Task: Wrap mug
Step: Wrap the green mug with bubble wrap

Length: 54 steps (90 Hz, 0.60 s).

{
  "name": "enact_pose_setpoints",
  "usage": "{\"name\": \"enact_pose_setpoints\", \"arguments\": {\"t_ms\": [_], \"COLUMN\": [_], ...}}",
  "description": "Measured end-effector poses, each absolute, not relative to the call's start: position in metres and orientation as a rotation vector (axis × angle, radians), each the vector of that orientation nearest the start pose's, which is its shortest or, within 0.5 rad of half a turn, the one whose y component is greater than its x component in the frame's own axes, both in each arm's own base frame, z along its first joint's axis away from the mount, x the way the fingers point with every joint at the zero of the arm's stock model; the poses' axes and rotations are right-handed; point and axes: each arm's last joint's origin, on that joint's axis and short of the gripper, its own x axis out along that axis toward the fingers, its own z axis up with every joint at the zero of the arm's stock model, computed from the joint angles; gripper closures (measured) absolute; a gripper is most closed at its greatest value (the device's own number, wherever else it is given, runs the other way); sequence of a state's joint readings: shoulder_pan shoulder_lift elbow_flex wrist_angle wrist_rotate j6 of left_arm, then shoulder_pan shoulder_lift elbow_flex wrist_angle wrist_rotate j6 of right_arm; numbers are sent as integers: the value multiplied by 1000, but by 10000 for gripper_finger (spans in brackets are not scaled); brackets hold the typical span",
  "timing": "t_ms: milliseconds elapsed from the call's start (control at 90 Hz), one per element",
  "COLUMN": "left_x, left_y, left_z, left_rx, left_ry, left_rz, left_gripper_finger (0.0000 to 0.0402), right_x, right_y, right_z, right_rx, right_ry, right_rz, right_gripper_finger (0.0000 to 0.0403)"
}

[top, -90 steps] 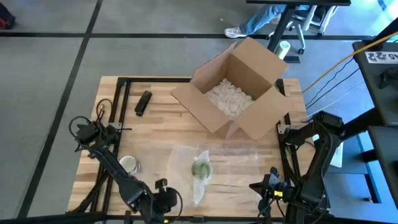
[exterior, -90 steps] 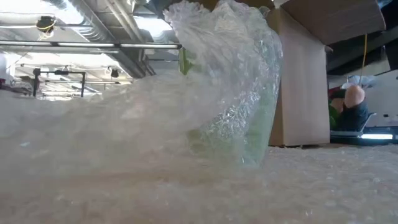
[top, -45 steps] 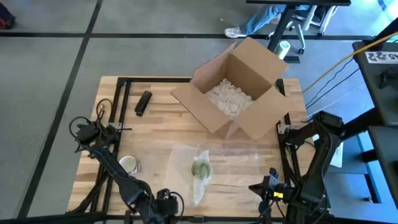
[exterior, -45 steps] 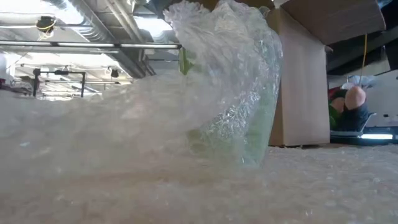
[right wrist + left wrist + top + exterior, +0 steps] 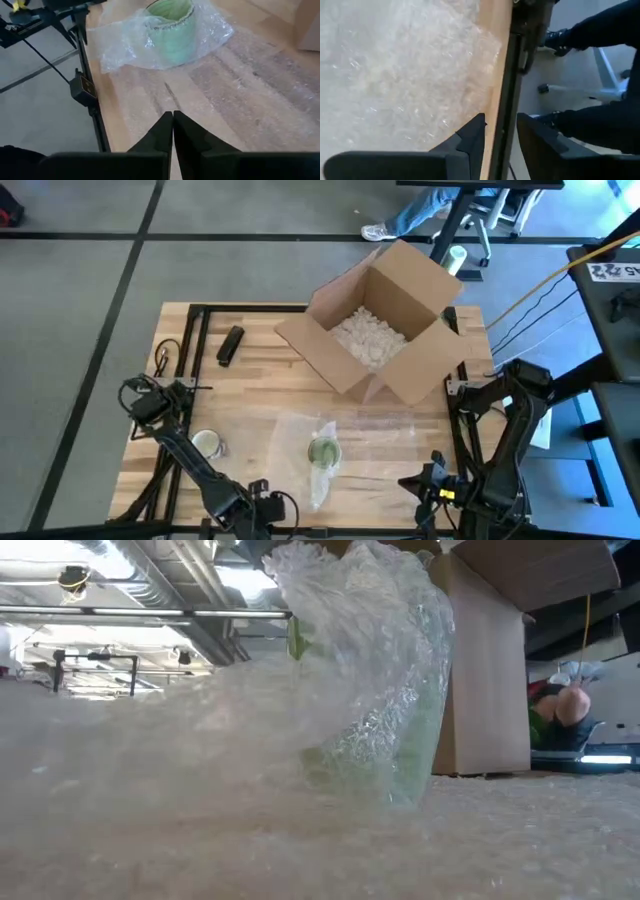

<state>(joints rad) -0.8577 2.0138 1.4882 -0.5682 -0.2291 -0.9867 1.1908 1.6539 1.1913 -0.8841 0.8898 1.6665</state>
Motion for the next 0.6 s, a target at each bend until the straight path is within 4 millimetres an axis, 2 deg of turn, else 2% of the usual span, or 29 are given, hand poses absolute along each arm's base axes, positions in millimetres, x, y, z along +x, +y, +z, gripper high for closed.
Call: {"name": "enact_pose_setpoints", "arguments": {"t_ms": [278, 600], "left_x": [286, 282], "left_y": [-314, -309], "left_z": [197, 195], "left_rx": [-268, -199], "left_ry": [1050, 1088], "left_rz": [-77, -57], "left_gripper_finger": [337, 351], "right_x": [134, 134], "right_y": [275, 276], "right_z": [219, 214], "right_rx": [437, 459], "right_ry": [614, 612], "right_rz": [-316, -308], "right_gripper_finger": [403, 403]}}
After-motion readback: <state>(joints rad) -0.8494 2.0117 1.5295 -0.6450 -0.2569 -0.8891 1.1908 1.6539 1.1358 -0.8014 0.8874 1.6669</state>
